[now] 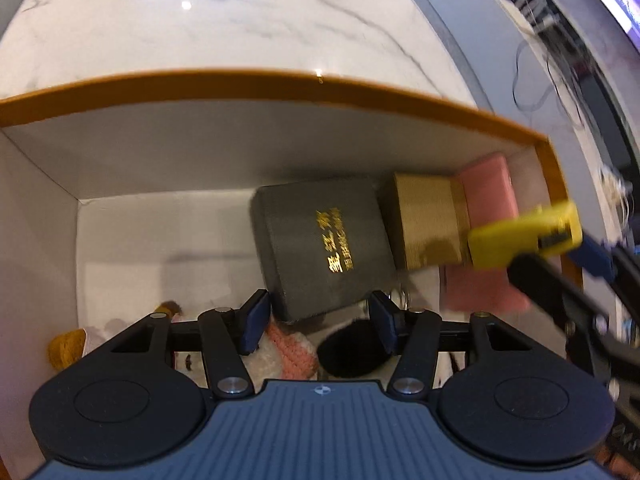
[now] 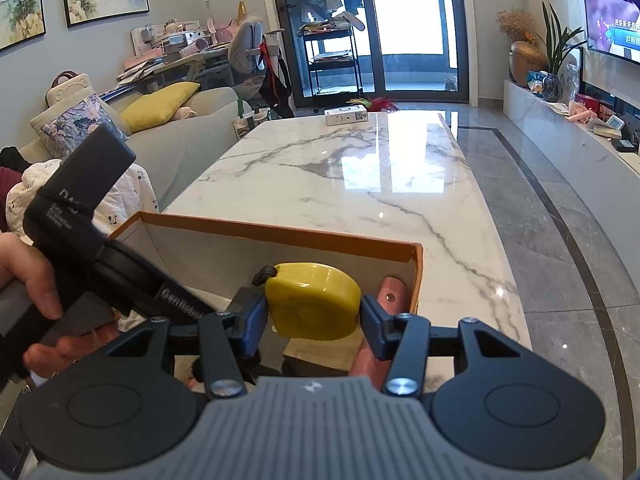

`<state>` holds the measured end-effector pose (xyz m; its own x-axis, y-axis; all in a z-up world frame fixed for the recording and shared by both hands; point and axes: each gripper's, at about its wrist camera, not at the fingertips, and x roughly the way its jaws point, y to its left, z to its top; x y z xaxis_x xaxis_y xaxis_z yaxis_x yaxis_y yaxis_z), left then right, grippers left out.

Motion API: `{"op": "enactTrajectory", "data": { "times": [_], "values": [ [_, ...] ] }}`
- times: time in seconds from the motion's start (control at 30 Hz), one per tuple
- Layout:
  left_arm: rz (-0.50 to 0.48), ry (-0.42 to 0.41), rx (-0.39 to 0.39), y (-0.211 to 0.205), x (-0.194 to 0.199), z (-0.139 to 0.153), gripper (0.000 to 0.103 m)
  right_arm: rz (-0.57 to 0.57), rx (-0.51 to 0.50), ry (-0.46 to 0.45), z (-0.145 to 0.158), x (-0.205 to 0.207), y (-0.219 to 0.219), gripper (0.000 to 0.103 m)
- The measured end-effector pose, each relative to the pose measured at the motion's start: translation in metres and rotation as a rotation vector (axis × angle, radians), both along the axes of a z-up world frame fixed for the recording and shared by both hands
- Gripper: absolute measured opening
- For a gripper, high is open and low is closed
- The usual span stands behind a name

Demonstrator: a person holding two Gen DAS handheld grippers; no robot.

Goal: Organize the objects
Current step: 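Lower the gray box into the orange box and open the left gripper, then lower the tape measure into the orange box and open the right gripper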

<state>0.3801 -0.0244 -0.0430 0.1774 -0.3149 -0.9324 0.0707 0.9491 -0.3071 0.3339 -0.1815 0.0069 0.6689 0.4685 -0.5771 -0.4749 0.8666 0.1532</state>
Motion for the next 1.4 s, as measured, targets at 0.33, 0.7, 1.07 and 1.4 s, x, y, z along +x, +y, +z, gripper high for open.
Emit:
{"op": "enactTrajectory", "data": {
  "times": [0.33, 0.7, 1.07, 1.4],
  "values": [
    [0.038, 0.028, -0.074, 0.013, -0.003, 0.003, 0.059, -0.002, -0.003, 0.002, -0.002, 0.002, -0.001, 0.053],
    [0.032, -0.112, -0.003, 0.008, -0.018, 0.014, 0.033, 0.001, -0.012, -0.009, -0.002, 0.000, 0.001, 0.053],
    [0.042, -0.068, 0.001, 0.019, -0.006, 0.008, 0.037, 0.011, -0.019, 0.006, -0.002, -0.002, 0.004, 0.053],
    [0.060, -0.256, -0.031, 0.024, -0.040, 0.028, 0.040, -0.020, 0.019, 0.042, 0.009, -0.002, -0.005, 0.053]
  ]
}}
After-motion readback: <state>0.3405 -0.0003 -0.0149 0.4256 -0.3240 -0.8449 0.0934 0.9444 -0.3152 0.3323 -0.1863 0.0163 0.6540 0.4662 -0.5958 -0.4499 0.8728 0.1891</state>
